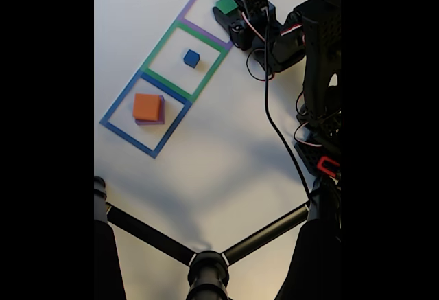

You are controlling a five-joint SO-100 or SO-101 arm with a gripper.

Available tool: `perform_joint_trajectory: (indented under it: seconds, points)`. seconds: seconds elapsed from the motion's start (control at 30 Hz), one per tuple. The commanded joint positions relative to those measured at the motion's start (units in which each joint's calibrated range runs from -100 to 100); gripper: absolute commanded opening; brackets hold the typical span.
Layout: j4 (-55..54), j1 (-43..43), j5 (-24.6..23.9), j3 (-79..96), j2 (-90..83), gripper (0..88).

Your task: Tower of hanoi

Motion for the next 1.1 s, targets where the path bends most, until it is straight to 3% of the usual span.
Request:
perform_joint_trajectory:
  seconds: [0.0, 0.17, 0.3, 0.63, 1.07]
  points:
    - [2.4, -1.1, 0.4, 0.5, -5.7, 5.3]
    - [9.4, -2.1, 0.4, 1.7, -12.6, 4.8]
    - [21.2, -3.1, 0.4, 2.1, -23.0, 4.8]
    - [63.5, -4.4, 0.4, -7.2, -49.8, 5.1]
    - [116.5, -14.3, 0.4, -35.7, -65.9, 5.3]
